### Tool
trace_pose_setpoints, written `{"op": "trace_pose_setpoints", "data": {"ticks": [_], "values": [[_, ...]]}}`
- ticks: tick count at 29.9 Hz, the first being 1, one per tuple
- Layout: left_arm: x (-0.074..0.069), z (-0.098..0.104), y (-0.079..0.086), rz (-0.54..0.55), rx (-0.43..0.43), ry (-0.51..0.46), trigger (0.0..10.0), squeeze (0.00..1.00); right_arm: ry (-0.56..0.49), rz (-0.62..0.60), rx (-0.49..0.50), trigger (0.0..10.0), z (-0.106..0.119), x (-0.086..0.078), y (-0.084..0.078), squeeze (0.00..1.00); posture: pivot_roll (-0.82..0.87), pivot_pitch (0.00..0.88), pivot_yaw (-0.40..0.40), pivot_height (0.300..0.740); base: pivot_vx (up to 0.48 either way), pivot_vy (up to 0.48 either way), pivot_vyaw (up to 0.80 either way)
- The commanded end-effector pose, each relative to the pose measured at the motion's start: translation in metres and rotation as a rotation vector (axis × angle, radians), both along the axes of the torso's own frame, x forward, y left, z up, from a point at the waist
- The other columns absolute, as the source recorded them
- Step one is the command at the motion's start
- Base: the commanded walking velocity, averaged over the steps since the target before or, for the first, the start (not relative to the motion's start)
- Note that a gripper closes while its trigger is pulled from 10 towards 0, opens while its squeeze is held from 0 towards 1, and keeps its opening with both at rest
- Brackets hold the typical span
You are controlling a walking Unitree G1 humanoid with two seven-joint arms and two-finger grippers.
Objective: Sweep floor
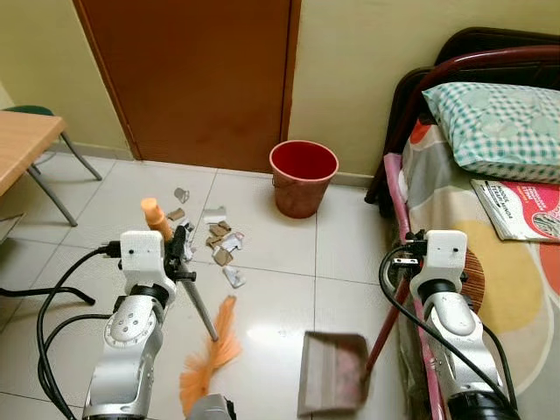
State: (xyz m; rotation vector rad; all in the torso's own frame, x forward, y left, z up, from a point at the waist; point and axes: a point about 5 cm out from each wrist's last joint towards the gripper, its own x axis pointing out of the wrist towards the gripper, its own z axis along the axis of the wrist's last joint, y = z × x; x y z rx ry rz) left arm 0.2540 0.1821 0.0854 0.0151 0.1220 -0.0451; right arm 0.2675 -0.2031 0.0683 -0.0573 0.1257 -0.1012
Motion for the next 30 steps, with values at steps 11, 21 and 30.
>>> {"op": "trace_pose_setpoints", "data": {"ticks": [11, 21, 30], "values": [[-0.011, -0.017, -0.008, -0.051, 0.0, 0.069, 10.0, 0.0, -0.05, -0.001, -0.033, 10.0, 0.0, -0.019, 0.002, 0.0, -0.03, 0.053, -0.008, 0.74, 0.0, 0.0, 0.0], [-0.016, -0.018, -0.01, -0.055, 0.002, 0.064, 10.0, 0.0, 0.107, 0.022, -0.099, 10.0, -0.022, -0.062, -0.019, 0.0, -0.05, 0.092, -0.016, 0.74, 0.0, 0.0, 0.0], [-0.015, -0.017, -0.013, -0.056, -0.001, 0.063, 10.0, 0.0, 0.188, 0.077, -0.085, 10.0, -0.019, -0.092, -0.018, 0.0, -0.07, 0.118, -0.026, 0.74, 0.0, 0.0, 0.0]]}}
